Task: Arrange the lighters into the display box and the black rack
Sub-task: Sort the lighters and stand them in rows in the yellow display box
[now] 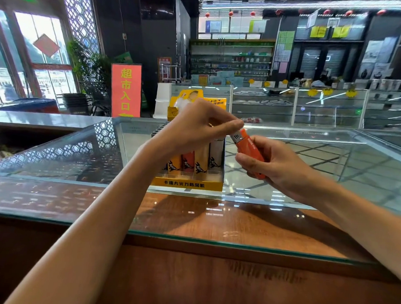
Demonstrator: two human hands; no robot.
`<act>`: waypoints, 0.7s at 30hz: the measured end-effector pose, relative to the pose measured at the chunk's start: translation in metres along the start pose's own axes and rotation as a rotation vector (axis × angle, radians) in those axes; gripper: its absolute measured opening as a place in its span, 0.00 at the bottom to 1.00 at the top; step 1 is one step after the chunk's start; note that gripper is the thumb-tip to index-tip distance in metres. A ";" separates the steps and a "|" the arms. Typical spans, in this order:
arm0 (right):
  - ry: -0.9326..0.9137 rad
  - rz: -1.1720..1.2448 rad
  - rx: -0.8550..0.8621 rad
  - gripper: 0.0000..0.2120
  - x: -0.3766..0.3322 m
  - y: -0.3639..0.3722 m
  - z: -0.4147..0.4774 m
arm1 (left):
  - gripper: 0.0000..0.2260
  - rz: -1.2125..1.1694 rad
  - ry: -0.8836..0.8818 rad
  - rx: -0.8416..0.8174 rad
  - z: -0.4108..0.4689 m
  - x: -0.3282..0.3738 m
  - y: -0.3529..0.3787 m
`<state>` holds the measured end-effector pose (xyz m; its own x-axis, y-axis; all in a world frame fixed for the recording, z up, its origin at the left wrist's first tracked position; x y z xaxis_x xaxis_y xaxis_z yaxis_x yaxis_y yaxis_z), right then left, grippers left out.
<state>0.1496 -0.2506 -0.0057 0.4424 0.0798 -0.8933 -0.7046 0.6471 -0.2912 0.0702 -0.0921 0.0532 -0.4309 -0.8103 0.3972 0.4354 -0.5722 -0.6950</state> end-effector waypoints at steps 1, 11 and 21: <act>-0.001 -0.014 0.005 0.18 0.000 0.000 0.000 | 0.12 -0.015 0.008 -0.024 -0.001 0.002 0.001; -0.006 0.082 -0.018 0.19 -0.003 0.002 0.000 | 0.14 -0.120 -0.055 0.081 -0.012 -0.003 -0.032; 0.009 0.017 0.021 0.09 0.000 0.001 0.001 | 0.14 0.079 -0.129 0.144 -0.032 -0.021 -0.067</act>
<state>0.1492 -0.2492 -0.0058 0.4256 0.0840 -0.9010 -0.7002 0.6613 -0.2690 0.0245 -0.0322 0.0720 -0.2898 -0.8577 0.4247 0.5766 -0.5107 -0.6377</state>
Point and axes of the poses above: each hand's wrist, its own z-axis towards the middle knuckle, its own y-axis out of the palm, x = y × z, the point moved 1 cm from there along z, towards the middle knuckle
